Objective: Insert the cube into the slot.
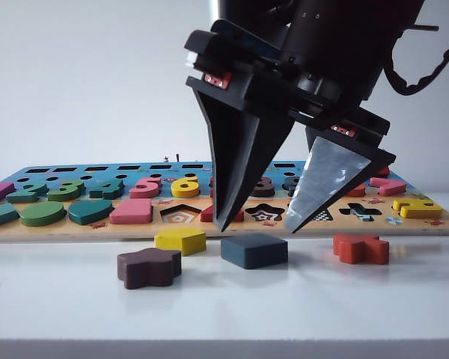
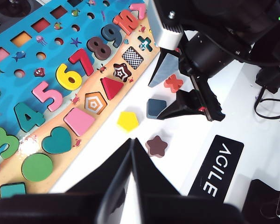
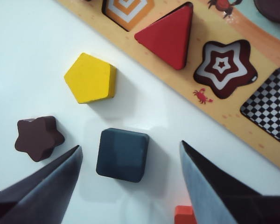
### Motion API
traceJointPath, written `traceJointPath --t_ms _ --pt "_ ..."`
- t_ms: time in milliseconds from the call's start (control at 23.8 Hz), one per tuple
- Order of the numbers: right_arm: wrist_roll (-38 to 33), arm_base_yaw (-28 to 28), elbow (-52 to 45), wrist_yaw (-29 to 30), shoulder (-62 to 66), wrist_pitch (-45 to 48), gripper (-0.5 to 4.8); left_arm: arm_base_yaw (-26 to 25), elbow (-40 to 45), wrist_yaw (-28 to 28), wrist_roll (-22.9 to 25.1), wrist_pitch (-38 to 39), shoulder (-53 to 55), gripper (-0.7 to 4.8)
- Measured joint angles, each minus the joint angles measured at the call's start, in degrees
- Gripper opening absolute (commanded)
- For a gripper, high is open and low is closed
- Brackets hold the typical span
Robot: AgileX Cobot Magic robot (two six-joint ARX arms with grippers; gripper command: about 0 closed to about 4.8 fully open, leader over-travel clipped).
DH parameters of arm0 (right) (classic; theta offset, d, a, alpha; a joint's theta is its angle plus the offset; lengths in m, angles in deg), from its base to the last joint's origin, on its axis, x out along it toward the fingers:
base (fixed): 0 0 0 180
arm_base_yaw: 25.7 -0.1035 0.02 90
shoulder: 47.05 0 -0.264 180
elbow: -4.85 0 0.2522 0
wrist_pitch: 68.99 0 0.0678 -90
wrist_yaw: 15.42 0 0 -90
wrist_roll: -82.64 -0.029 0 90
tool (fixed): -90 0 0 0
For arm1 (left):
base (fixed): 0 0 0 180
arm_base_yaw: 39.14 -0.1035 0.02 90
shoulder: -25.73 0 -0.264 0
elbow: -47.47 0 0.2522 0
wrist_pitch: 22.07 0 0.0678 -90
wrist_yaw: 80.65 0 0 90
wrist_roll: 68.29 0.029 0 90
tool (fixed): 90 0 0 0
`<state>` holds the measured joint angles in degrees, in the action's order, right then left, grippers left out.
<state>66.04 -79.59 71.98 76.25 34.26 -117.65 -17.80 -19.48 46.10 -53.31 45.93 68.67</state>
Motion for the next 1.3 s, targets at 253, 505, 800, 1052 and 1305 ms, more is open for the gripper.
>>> traceJointPath --t_ms 253,505,800,1052,1305 --pt "-1.51 0.00 0.00 -0.02 0.74 0.02 3.77 0.00 0.00 0.00 0.00 0.00 -0.02 0.17" --pt "-1.62 0.00 0.00 -0.02 0.72 0.42 3.77 0.00 0.00 0.00 0.00 0.00 -0.02 0.17" --pt "-1.68 -0.15 0.00 -0.07 0.74 0.37 3.77 0.00 0.00 0.00 0.00 0.00 -0.04 0.17" --pt "-2.99 -0.20 0.00 -0.15 0.74 -0.26 3.77 0.00 0.00 0.00 0.00 0.00 -0.04 0.17" --pt "-3.58 -1.16 0.00 0.04 0.74 -0.26 3.77 0.00 0.00 0.00 0.00 0.00 -0.04 0.17"
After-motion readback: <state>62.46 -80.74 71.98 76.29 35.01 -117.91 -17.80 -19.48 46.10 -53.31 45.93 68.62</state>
